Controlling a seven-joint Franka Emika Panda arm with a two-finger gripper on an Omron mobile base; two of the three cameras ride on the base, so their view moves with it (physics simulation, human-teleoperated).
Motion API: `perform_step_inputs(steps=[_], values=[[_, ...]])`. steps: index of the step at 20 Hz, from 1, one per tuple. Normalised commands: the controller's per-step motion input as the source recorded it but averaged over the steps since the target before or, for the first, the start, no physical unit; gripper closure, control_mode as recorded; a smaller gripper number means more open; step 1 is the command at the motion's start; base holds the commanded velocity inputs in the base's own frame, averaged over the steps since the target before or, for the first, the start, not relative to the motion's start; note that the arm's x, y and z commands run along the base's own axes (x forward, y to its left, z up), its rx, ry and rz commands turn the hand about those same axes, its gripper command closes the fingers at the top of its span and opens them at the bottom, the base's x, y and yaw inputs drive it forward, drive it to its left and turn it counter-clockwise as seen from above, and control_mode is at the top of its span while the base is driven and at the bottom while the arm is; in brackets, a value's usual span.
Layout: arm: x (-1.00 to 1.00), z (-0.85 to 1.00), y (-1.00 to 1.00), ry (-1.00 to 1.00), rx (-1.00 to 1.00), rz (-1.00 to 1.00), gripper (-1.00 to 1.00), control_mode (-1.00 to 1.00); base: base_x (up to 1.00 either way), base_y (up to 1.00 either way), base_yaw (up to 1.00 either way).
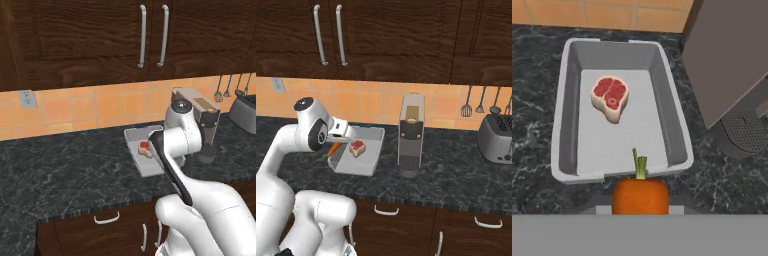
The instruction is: Place one carrot and one steak in each tupperware on the nearby counter, to pack two identical lunches.
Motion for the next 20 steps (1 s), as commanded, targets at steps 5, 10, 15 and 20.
perform_step_inputs(steps=[5,10,15,20], values=[[0.8,-0.41,-0.18,0.18,0.0,0.02,1.0,-1.0,0.0,0.0,0.0],[0.77,-0.46,0.0,0.13,0.0,0.0,1.0,-1.0,0.0,0.0,0.0],[0.65,-0.54,0.0,0.12,0.0,0.0,1.0,-1.0,0.0,0.0,0.0],[0.43,-0.6,-0.05,0.16,0.0,0.0,1.0,-1.0,0.0,0.0,0.0]])
